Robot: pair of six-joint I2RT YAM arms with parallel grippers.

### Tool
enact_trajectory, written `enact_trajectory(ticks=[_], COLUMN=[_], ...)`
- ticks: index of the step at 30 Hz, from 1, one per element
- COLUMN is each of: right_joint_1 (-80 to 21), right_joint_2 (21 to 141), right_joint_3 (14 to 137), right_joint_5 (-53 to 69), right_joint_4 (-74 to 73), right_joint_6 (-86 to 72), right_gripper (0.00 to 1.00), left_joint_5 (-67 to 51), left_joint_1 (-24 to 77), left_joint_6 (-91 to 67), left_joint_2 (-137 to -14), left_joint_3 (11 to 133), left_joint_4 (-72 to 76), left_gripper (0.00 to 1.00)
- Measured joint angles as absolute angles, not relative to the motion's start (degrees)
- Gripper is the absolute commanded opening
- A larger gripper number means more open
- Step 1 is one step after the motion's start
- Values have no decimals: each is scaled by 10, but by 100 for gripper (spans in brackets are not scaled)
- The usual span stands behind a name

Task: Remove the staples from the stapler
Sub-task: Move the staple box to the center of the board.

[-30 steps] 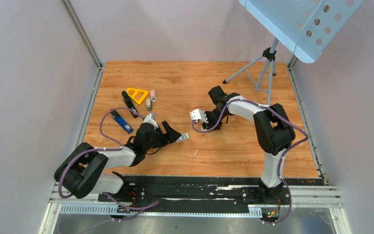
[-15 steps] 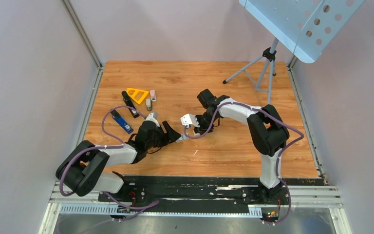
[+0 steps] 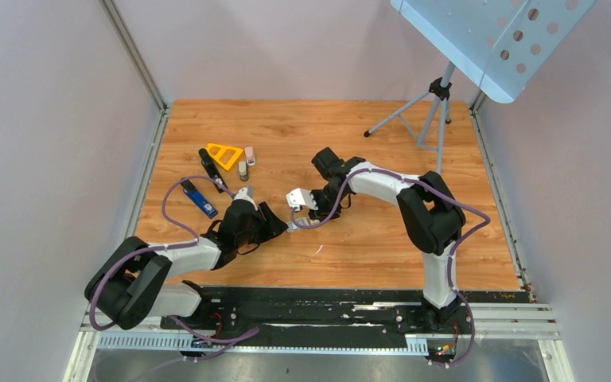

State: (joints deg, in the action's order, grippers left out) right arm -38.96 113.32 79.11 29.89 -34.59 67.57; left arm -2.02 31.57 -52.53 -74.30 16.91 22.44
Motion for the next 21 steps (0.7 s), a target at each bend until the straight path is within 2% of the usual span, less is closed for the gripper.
enact_trajectory(ticks=[10, 21], right_joint_1=[-399, -401], right_joint_2=[1141, 1141], right_joint_3=[802, 803], right_joint_5=[292, 289], right_joint_4=[-347, -349], right_joint_6=[666, 667], right_gripper=[37, 36], left_joint_5=[-28, -39], left_joint_1=[316, 316], left_joint_6=[-526, -532], left_joint_2=[-772, -810], left_joint_3=[170, 180], left_joint_4=[261, 293], left_gripper=[47, 38])
